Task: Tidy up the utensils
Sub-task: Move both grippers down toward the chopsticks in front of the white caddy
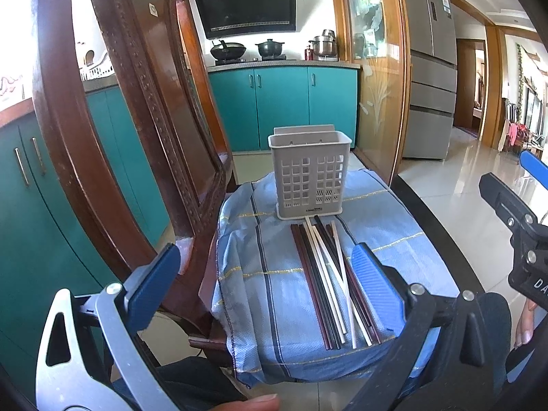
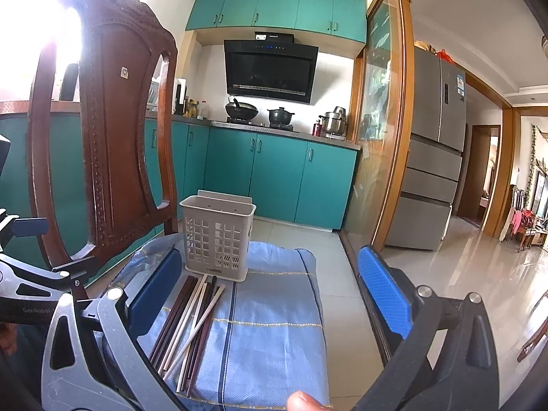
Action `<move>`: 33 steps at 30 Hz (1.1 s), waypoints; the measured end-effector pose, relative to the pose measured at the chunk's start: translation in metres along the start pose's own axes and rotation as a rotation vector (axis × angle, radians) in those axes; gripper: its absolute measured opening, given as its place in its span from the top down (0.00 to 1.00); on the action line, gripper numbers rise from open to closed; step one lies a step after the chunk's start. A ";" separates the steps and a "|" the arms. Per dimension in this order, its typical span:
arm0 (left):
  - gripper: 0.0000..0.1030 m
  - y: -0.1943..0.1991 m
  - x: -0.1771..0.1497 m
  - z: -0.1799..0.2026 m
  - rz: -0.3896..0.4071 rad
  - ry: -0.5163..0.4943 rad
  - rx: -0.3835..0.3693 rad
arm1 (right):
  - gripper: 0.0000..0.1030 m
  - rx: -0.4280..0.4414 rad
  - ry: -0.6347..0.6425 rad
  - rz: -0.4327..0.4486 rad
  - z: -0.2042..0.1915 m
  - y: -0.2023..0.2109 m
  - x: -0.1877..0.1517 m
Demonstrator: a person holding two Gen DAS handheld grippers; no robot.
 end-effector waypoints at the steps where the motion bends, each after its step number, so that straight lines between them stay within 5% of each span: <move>1: 0.03 -0.001 0.000 0.000 -0.004 -0.001 0.001 | 0.02 -0.002 -0.001 -0.006 0.000 -0.002 0.000; 7: 0.03 -0.020 -0.007 0.005 -0.058 -0.018 -0.015 | 0.02 -0.056 -0.027 -0.104 0.013 -0.033 -0.002; 12: 0.03 -0.043 -0.017 0.011 -0.118 -0.023 -0.051 | 0.04 0.084 -0.091 -0.257 0.026 -0.089 -0.009; 16: 0.09 -0.071 -0.020 0.017 -0.189 -0.016 -0.127 | 0.30 0.207 -0.104 -0.455 0.017 -0.156 -0.017; 18: 0.32 -0.089 -0.019 0.020 -0.235 -0.021 -0.148 | 0.53 0.264 -0.121 -0.563 0.009 -0.189 -0.025; 19: 0.46 -0.102 -0.018 0.022 -0.273 -0.025 -0.158 | 0.56 0.296 -0.123 -0.602 0.004 -0.201 -0.028; 21: 0.59 -0.129 -0.013 0.025 -0.343 -0.027 -0.172 | 0.63 0.362 -0.127 -0.674 -0.006 -0.226 -0.033; 30: 0.63 -0.219 0.046 0.017 -0.395 -0.029 -0.172 | 0.64 0.505 -0.156 -0.921 -0.050 -0.294 -0.037; 31: 0.64 -0.228 0.052 0.015 -0.398 -0.020 -0.180 | 0.66 0.501 -0.139 -0.936 -0.053 -0.300 -0.039; 33: 0.63 -0.238 0.059 0.009 -0.409 -0.005 -0.200 | 0.86 0.490 -0.114 -0.931 -0.055 -0.304 -0.041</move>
Point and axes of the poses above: each gripper's, at about its wrist camera, not at the fingertips, and y roughly against the way its jaws point, z to its right, x to its top, the point moved 2 cm from there along -y, roughly the way its jaws point, and after that the axes turned 11 degrees about -z, right-handed, at the moved point
